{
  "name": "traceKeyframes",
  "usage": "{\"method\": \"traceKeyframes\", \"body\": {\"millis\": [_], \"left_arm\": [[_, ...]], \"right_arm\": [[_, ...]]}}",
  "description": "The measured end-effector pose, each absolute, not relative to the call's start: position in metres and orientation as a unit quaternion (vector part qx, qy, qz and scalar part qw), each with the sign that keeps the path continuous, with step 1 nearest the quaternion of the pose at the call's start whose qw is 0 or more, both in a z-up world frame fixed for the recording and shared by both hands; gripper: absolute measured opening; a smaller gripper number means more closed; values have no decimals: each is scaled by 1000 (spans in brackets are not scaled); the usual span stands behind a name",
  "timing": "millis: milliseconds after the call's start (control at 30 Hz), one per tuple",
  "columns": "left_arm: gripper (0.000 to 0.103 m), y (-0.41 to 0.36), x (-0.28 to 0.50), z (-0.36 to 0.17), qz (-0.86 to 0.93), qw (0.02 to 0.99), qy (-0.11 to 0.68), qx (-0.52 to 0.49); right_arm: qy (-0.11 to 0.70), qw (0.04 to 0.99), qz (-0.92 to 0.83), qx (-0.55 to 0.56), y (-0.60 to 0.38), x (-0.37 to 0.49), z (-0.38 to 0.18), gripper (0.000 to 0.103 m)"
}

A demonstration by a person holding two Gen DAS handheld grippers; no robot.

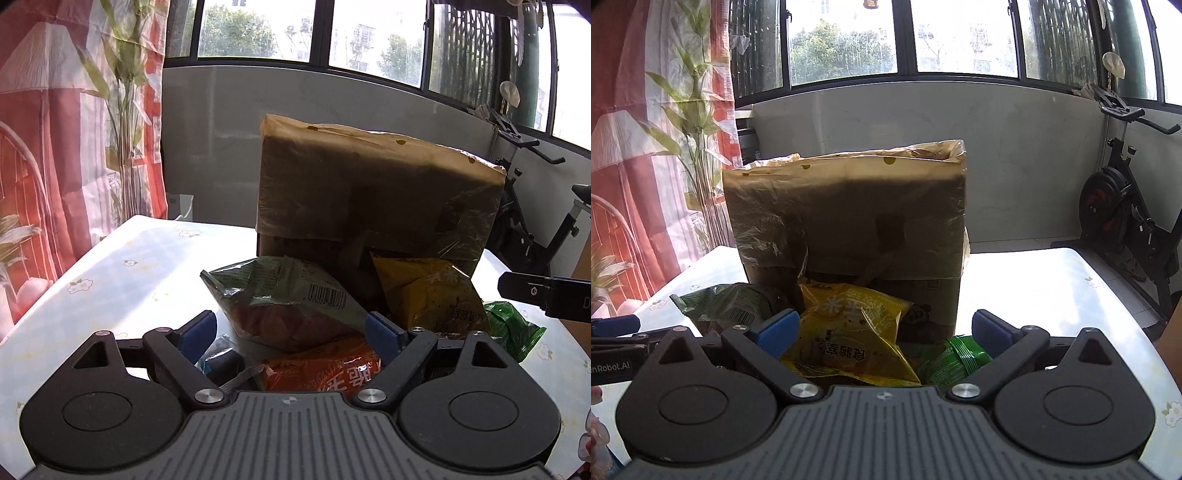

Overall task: Organize snacks
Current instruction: 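Grasp the orange chip bag with left tool while right tool grasps yellow chip bag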

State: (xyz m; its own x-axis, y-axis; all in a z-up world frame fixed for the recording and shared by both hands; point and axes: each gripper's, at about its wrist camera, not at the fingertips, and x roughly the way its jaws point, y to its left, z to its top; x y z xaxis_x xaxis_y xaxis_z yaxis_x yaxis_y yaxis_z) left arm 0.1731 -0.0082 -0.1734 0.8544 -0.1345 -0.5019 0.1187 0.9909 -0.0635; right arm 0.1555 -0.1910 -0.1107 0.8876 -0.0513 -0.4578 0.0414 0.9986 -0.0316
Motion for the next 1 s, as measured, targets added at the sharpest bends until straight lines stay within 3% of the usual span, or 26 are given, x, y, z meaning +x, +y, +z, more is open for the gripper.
{"method": "traceKeyframes", "body": {"millis": [200,433,700,833,933,967,1000], "left_arm": [[89,-16,191,-203,-79,943,319,-54],[96,-13,193,-223,-100,938,326,-59],[96,-13,194,-229,-111,925,356,-68],[91,-14,192,-232,-122,918,372,-71],[80,-14,190,-229,-128,922,361,-57],[70,-15,188,-227,-130,925,355,-47],[66,-15,186,-225,-133,926,351,-39]], "right_arm": [[239,971,-22,-2,-199,162,-118,100],[250,968,1,1,-197,174,-125,97],[268,963,14,31,-194,214,-128,97],[291,956,17,36,-186,237,-135,97],[314,949,8,36,-184,247,-142,95],[320,946,8,40,-184,248,-144,93],[323,945,12,50,-186,247,-145,92]]}}
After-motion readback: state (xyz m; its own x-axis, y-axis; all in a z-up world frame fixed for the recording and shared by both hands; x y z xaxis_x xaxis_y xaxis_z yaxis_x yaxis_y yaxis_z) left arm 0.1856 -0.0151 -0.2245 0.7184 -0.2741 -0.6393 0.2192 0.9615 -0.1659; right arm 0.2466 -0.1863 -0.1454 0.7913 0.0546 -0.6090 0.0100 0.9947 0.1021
